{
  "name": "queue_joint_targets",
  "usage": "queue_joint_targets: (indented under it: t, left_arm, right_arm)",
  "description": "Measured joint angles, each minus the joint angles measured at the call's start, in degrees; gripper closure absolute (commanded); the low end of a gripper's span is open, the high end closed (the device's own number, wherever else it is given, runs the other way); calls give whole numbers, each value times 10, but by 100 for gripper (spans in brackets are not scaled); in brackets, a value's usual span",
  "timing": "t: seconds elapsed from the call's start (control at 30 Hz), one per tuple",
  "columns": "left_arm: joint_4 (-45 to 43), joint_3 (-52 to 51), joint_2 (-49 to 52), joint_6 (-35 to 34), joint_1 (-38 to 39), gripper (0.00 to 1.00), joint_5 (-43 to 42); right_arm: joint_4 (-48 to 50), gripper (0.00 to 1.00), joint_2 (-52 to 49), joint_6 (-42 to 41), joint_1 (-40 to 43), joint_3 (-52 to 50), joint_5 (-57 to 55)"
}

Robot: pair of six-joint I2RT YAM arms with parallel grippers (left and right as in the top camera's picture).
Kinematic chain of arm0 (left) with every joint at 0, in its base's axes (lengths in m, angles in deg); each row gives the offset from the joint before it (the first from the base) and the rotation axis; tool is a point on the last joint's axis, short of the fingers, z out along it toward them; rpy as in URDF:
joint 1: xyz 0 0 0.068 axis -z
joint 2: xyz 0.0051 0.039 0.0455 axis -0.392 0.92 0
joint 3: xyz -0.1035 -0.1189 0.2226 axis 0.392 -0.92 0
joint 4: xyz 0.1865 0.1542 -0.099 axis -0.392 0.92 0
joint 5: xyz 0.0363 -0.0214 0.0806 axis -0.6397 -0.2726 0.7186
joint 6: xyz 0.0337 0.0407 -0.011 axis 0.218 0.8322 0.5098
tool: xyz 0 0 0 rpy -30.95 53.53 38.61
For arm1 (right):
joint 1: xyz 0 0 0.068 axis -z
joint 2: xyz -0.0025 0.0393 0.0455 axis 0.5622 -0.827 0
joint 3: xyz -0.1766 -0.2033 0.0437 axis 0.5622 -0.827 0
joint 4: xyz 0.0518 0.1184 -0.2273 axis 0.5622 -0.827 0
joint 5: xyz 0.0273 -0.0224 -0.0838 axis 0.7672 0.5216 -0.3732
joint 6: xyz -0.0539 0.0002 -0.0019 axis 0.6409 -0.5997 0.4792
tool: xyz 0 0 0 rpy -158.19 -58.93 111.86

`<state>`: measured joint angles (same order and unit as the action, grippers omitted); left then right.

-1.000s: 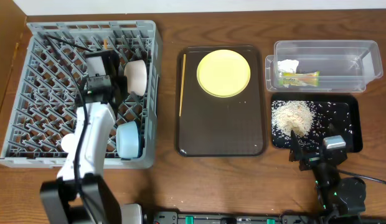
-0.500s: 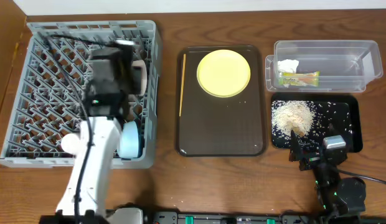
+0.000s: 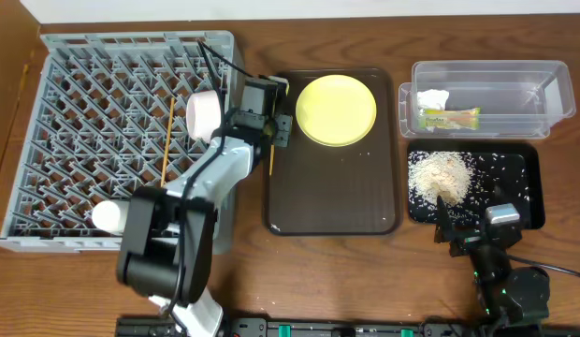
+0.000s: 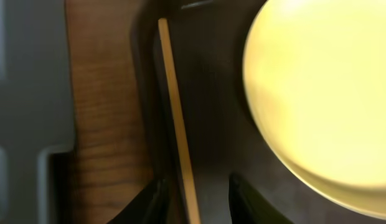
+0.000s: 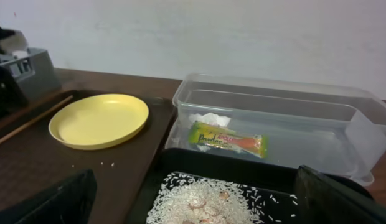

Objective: Sort waste into correct bins and load items into the dishwasher

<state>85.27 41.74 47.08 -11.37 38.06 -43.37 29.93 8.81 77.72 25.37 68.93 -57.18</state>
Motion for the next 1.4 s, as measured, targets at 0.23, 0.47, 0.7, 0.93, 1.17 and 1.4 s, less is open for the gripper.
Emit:
queue_joint_targets:
  t: [0.23, 0.47, 0.7, 0.93, 1.17, 1.4]
  left_arm:
    - [-30, 0, 45, -46, 0, 67, 4]
    - [-33, 0, 71, -57, 0, 68, 2]
    - [-32, 6, 84, -95, 2, 75, -4]
    - [-17, 10, 81, -119, 2, 92, -2]
    - [56, 4, -79, -83, -3, 92, -4]
    - [203, 7, -283, 36, -57, 92, 136]
  right_arm:
    - [0, 1, 0, 0, 0, 0, 0]
    - [0, 1, 0, 0, 0, 0, 0]
    - [0, 1, 0, 0, 0, 0, 0]
    - [0, 1, 0, 0, 0, 0, 0]
    - [0, 1, 0, 0, 0, 0, 0]
    - [0, 1, 0, 0, 0, 0, 0]
